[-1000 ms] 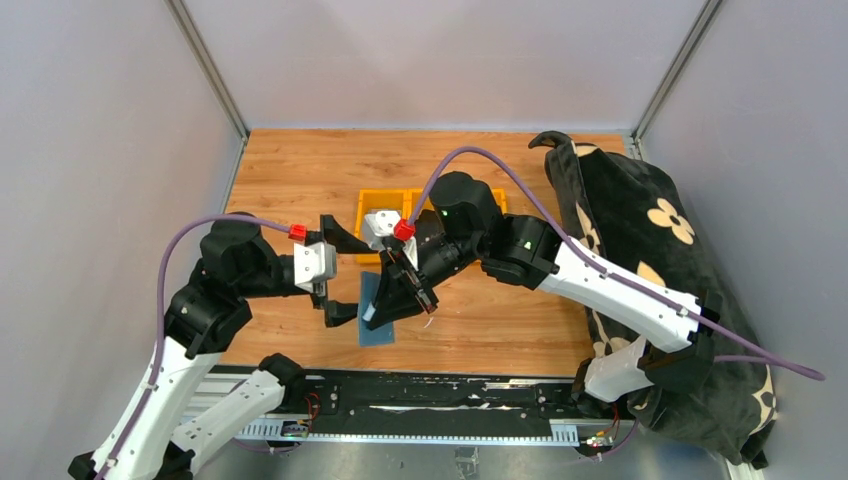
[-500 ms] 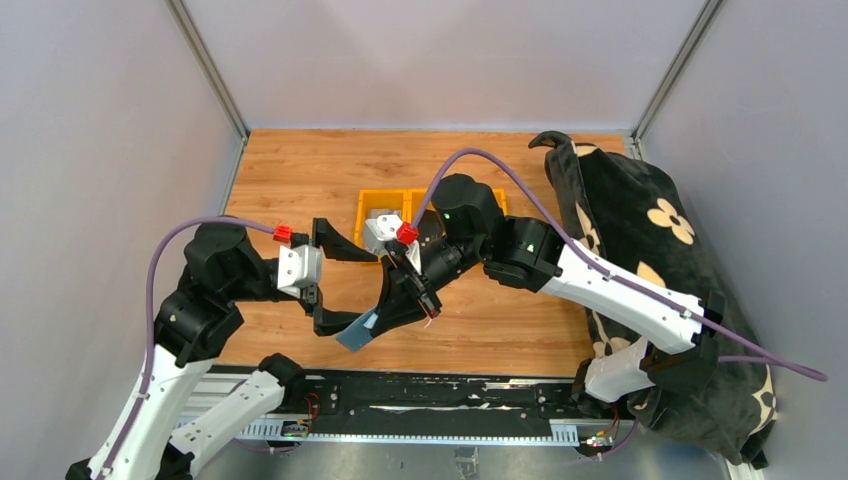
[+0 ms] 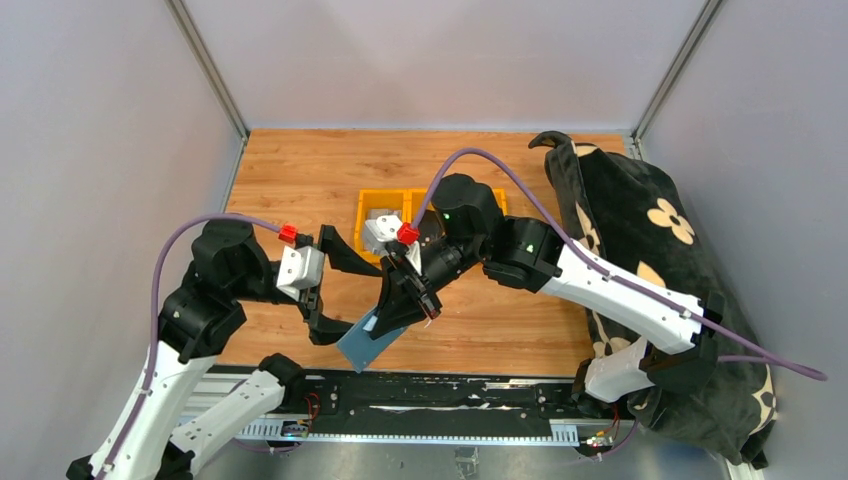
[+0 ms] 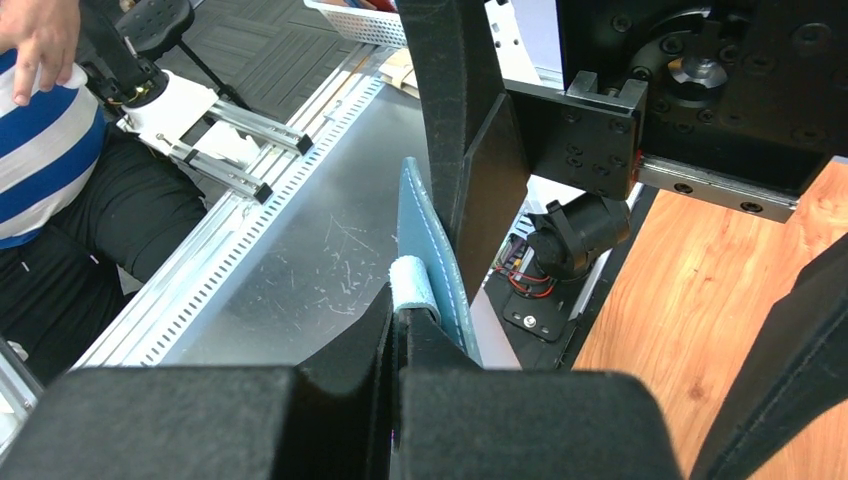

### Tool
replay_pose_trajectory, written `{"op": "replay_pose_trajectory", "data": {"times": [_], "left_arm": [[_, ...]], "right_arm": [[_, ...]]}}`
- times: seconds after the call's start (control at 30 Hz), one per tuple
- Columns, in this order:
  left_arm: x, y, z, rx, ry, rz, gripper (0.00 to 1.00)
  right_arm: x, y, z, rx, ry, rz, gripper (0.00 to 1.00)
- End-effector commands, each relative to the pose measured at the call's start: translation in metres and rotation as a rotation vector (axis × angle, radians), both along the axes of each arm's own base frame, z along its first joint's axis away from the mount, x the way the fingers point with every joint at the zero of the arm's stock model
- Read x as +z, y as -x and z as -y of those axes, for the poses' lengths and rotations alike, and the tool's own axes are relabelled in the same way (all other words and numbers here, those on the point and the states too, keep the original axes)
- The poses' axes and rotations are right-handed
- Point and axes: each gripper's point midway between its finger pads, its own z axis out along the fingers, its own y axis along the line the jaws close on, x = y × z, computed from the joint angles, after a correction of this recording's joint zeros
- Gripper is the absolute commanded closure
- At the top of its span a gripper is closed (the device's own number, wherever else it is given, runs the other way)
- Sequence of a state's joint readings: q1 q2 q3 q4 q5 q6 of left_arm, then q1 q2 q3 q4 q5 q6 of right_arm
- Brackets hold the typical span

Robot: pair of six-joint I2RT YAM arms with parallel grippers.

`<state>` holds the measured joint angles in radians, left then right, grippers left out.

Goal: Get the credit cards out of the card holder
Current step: Open the card holder.

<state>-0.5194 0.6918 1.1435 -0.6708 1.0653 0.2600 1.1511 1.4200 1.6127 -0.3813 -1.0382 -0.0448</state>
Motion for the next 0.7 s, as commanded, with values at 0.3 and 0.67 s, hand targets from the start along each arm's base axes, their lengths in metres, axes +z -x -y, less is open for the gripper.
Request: {"op": "replay_pose_trajectory", "data": {"times": [0.3,0.67], "left_arm": [[0.002,0.034,-0.003,-0.136,0.023,-0.06,0.0],[-0.001,-0.021,0.01,-0.011,-0.025,0.106,0.0]], "right_arm": [[0.016,-0.027,-0.006,-0.043,-0.049,0.004,1.0],[0.01,-0.026,-0.018,0.024,-0.033,-0.066,1.0]]}}
